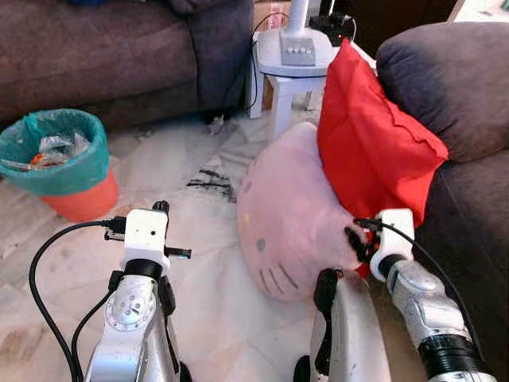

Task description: Move the pillow to the sofa from floor

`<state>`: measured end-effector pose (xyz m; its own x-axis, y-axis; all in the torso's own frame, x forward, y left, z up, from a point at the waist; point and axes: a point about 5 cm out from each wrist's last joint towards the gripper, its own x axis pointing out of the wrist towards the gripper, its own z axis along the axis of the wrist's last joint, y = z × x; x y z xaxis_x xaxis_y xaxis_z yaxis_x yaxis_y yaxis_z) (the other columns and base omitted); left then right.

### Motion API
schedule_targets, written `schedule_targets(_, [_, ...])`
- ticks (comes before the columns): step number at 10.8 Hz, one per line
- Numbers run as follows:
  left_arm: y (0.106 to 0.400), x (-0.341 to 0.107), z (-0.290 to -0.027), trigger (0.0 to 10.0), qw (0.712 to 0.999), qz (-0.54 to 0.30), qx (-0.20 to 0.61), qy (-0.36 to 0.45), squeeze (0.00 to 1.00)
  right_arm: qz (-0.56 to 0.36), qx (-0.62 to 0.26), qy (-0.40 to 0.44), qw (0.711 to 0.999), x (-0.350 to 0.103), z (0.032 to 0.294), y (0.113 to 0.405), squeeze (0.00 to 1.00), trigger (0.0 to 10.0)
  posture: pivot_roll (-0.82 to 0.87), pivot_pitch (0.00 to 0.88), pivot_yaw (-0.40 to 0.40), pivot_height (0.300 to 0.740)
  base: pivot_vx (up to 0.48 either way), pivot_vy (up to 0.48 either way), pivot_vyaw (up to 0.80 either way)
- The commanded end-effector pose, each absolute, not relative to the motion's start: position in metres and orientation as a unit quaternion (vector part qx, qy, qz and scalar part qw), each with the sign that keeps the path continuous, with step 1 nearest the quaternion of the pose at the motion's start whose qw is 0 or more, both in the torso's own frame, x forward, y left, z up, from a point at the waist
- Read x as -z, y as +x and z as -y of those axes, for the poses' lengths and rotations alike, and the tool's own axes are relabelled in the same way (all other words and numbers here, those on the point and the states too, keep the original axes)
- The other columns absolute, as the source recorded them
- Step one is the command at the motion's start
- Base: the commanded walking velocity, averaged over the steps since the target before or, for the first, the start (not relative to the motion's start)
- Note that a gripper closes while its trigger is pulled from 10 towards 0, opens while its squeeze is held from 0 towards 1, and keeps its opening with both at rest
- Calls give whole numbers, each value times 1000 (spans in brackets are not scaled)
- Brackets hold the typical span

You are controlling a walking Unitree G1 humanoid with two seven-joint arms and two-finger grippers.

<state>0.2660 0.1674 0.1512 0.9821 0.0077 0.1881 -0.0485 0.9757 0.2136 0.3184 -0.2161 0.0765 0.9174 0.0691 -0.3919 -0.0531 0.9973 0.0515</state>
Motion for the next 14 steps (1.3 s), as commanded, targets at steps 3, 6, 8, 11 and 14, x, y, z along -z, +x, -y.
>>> schedule_targets(3, [265,-144,-167,10000,992,74,-5,105,0,-229,-36,96,968,-74,213,318,1000,10000,68,144,-54,356,0,0,0])
schedule_targets(6, [264,-143,-167,10000,992,69,-3,106,0,-253,-45,124,958,-68,208,316,0,10000,74,146,-55,356,0,0,0])
schedule_targets(8, [264,-142,-166,10000,992,67,0,106,0,-268,-45,116,955,-61,206,314,0,10000,77,145,-53,356,0,0,0])
schedule_targets(11, [263,-143,-164,10000,992,67,1,105,0,-285,-33,103,952,-48,193,315,0,10000,84,137,-56,356,0,0,0])
schedule_targets(14, [263,-143,-166,10000,992,69,-2,107,0,-251,-54,149,955,-57,182,323,0,10000,89,132,-57,356,0,0,0])
